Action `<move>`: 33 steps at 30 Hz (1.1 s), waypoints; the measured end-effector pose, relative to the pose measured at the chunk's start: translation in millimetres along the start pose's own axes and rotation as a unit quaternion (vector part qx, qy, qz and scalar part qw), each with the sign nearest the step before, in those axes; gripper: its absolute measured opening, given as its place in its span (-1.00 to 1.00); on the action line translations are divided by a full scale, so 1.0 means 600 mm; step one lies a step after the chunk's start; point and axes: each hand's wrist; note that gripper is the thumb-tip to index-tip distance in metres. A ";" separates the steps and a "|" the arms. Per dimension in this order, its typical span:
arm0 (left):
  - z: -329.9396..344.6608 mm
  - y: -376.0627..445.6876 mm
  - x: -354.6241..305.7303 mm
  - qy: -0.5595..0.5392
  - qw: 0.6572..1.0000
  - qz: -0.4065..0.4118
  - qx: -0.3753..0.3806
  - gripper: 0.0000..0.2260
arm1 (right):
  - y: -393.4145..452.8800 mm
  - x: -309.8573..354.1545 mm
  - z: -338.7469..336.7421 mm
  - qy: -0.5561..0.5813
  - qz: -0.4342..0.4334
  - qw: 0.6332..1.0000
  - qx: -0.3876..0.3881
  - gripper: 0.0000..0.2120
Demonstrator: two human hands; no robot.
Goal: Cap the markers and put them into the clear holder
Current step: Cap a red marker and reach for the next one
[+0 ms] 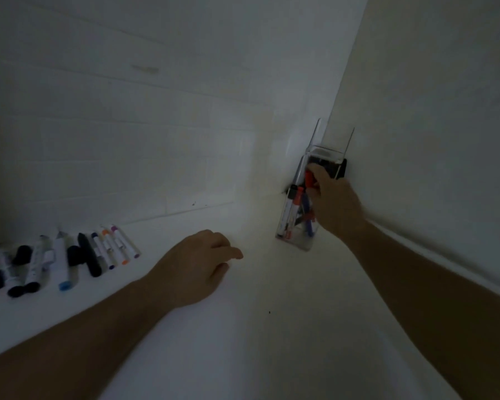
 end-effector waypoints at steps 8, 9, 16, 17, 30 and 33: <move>-0.001 -0.002 0.000 -0.004 1.000 -0.007 0.002 -0.71 | -0.022 -0.012 0.007 -0.128 0.002 0.988 0.082 -0.62; -0.001 -0.002 0.000 -0.004 1.000 -0.006 0.003 -0.71 | -0.024 -0.013 0.006 -0.138 -0.001 0.986 0.090 -0.60; -0.001 -0.003 0.003 -0.003 1.000 -0.004 0.005 -0.72 | -0.023 -0.014 0.014 -0.022 0.064 0.992 0.110 -0.31; -0.002 -0.003 0.005 -0.003 1.000 -0.002 0.006 -0.73 | -0.026 -0.014 0.016 0.009 0.076 0.992 0.098 -0.30; -0.072 -0.009 0.064 0.052 0.993 -0.086 -0.059 -0.80 | -0.113 0.216 0.134 0.245 -0.096 0.951 0.161 -0.48; -0.116 -0.030 0.108 0.102 0.973 -0.184 -0.094 -0.78 | -0.111 0.285 0.161 0.279 -0.129 0.925 0.223 -0.52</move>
Point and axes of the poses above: each hand's wrist, its own y-axis towards the middle knuckle, its own z-axis out of the palm, x = y × z, and after that the axes turned 4 degrees about z, right-handed
